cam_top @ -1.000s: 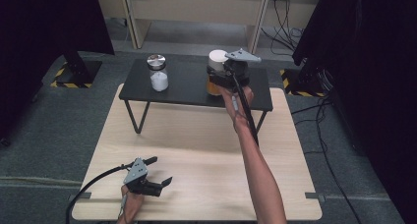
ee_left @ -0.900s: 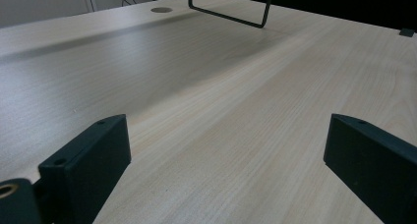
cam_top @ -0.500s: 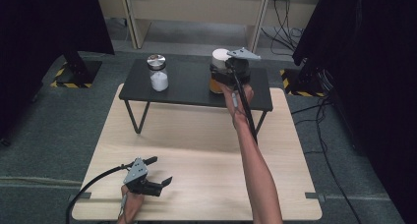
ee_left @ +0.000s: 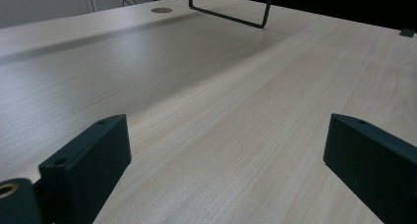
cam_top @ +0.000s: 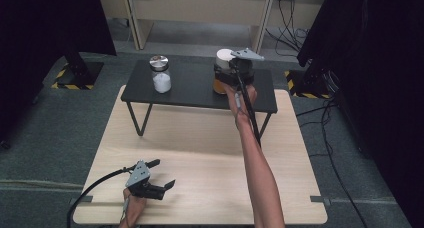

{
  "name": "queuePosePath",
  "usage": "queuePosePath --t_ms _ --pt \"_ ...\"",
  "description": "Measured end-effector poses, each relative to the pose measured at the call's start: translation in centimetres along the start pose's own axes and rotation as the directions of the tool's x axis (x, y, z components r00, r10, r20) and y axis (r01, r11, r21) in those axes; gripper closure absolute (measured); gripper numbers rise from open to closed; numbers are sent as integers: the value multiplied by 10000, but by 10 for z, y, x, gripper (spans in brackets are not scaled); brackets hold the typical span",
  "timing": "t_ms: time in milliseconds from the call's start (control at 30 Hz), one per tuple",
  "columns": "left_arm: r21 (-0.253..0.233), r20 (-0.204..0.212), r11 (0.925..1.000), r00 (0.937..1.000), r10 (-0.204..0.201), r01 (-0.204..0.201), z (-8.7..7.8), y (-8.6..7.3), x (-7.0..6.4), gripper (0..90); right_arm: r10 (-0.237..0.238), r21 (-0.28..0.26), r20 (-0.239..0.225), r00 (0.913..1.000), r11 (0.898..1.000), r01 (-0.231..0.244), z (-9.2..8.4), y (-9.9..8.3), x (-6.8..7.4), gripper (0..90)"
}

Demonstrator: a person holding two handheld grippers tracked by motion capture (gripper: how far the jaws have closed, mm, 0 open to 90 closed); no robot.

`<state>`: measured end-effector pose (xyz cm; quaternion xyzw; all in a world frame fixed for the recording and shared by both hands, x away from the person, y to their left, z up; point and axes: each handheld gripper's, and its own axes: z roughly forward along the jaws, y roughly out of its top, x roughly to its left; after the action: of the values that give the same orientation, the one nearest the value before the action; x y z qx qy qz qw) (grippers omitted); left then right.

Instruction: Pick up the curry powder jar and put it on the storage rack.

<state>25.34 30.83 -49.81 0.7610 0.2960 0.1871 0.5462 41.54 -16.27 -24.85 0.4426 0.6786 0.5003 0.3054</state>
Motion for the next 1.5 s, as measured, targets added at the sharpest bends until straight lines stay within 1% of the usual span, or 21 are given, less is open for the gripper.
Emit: queuePosePath --t_ms 233,333,433,500,600,633,700,767,833,867,900,933,1000,1100,1200,1300,1400,1500 --pt "3 -4 10000 10000 -15 15 0 0 0 31 -137 -112 -8 9999 9998 137 0 -4 1 354" --pt "-4 -8 10000 10000 10 -10 0 0 0 31 -194 -106 -79 9998 9998 193 0 -4 -1 351" --pt "-1 -8 10000 10000 4 -4 0 0 0 31 -152 -37 -182 9997 9999 151 0 -2 -4 342" --pt "-2 -5 10000 10000 1 -1 0 0 0 31 -34 23 -260 9997 10000 35 -1 0 -5 277" --pt "-6 -6 10000 10000 8 -8 0 0 0 31 139 95 -36 9999 9999 -138 -2 2 -2 176" --pt "-13 -10 10000 10000 17 -17 0 0 0 31 146 151 25 9999 9998 -146 -2 2 -2 148" --pt "-18 -12 10000 10000 23 -23 0 0 0 31 113 139 -1 9999 9998 -113 -4 1 -2 99" --pt "-15 -11 10000 10000 19 -20 0 0 0 31 17 124 40 10000 9999 -18 -6 -1 -1 50" --pt "-19 -14 10000 10000 25 -25 0 0 -1 31 4 -1 -13 10000 10000 -4 -9 -6 -3 25" --pt "-20 -15 10000 10000 19 -19 0 0 -1 30 -21 -63 -135 9999 10000 20 -10 -9 -5 15" --pt "-17 -14 10000 10000 16 -16 0 0 -1 30 -162 -116 -306 9994 9998 159 -14 -13 -8 11" --pt "-16 -15 10000 10000 17 -17 0 0 -1 30 -162 -116 -306 9994 9998 159 -14 -13 -8 11" --pt "-18 -18 10000 10000 17 -17 0 0 -1 30 -231 -146 -590 9980 9996 223 -18 -16 -12 11" --pt "-3 -21 10000 10000 29 -29 0 0 -1 30 -230 -421 -951 9952 9989 191 -24 -25 -18 11" --pt "-22 -22 10000 10000 -1 1 0 0 -1 30 32 -435 -1099 9939 9990 -81 -31 -31 -20 10" --pt "-21 -18 10000 10000 -7 7 0 0 -1 30 -53 -517 -1204 9927 9987 -9 -40 -38 -19 9" --pt "-24 -22 10000 10000 0 0 0 0 -1 29 21 -668 -1664 9861 9977 -134 -51 -49 -22 5" --pt "-28 -29 10000 10000 11 -11 0 0 -1 29 -89 -720 -1997 9798 9974 -56 -61 -61 -21 5"
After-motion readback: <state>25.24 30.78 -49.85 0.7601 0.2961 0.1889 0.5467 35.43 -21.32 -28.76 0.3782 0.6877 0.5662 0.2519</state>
